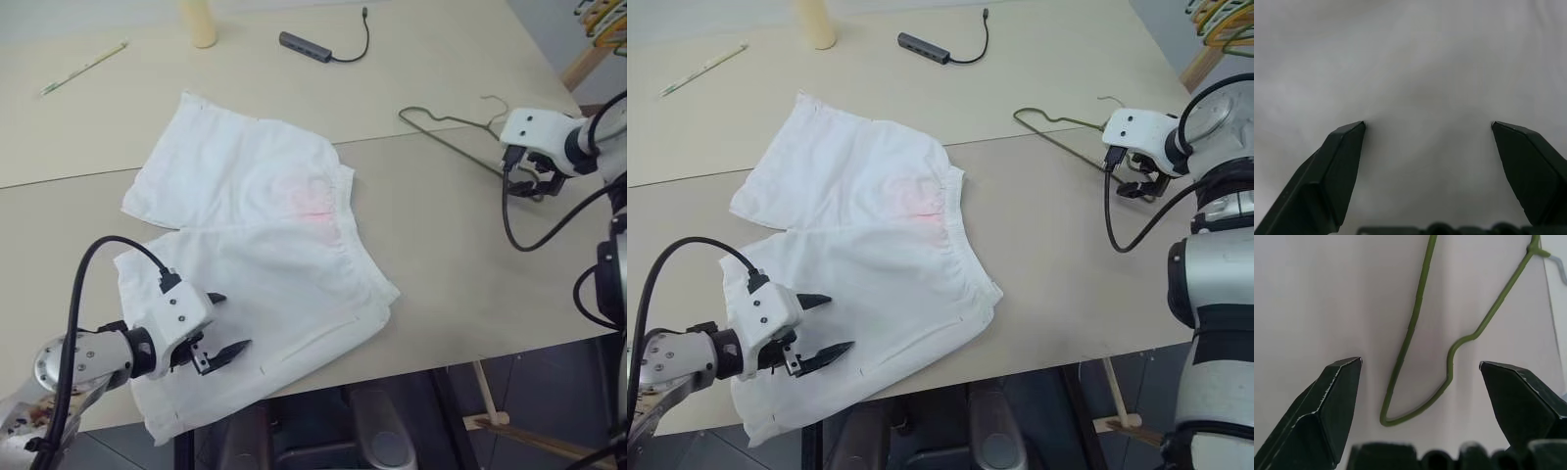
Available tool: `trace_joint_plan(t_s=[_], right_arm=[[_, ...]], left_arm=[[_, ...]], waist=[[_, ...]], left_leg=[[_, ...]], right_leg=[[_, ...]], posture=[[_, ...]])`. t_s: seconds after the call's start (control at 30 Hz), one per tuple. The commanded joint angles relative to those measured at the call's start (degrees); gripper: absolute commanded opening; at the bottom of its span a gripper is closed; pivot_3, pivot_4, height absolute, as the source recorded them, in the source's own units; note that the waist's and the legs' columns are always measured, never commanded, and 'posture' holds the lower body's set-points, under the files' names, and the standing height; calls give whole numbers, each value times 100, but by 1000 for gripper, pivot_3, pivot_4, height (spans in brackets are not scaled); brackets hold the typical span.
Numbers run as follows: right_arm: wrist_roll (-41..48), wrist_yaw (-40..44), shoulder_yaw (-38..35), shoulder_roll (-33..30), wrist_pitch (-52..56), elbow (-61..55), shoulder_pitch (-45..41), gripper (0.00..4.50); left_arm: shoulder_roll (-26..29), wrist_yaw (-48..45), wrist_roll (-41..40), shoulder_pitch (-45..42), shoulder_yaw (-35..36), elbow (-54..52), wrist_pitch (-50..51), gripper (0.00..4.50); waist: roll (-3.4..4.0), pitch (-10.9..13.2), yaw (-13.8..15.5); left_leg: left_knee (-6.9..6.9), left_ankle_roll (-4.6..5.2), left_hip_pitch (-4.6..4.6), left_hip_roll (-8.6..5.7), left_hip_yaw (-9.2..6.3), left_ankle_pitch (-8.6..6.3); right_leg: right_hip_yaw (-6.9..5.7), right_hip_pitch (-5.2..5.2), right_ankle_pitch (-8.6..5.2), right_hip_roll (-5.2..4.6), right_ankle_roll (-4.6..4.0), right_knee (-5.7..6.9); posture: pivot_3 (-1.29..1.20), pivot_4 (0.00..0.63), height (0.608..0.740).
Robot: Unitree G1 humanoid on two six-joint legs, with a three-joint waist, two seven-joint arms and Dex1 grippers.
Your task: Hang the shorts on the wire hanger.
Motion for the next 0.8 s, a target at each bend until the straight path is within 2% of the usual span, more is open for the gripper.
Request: trace_joint_plan(t_s=[0.03, 0.27, 0.4, 0.57, 0.8], right_arm=[[240, -175, -337, 31, 534, 13, -185, 4455], [717, -110, -963, 248, 1604, 48, -352, 4455], [1237, -360, -1627, 328, 2276, 53, -420, 4455], [1612, -1015, -2191, 354, 2648, 38, -244, 4455], [1681, -1285, -2393, 477, 2670, 20, -24, 4455]], left_arm=[[-14, 78, -25, 59, -133, -256, 63, 4486], [-49, 177, -107, 63, -290, -311, 98, 4486], [-60, 247, -21, 77, -386, -277, 73, 4486], [-50, 349, 122, 193, -499, -260, 28, 4486], [-4, 442, 303, 281, -629, -347, -4, 4486]], waist=[[0, 0, -5], [0, 0, -6], [0, 0, -14], [0, 0, -14], [0, 0, -9]], left_leg=[[0, 0, 0, 1, 0, 0], [1, 0, -2, -2, -1, 0], [1, 0, -3, -1, -2, 0], [1, 0, -5, -3, 0, 0], [1, -2, -3, -4, 13, 1]], right_leg=[[0, 0, 0, 0, 0, 0], [0, 2, 1, -3, 1, 0], [-1, 2, 1, -2, 1, -1], [-1, 2, 1, -2, 2, -1], [0, 4, 2, -2, 3, -3]], posture=[[-152, 421, 740], [-163, 414, 740], [-167, 409, 740], [-168, 405, 740], [-137, 397, 740]])
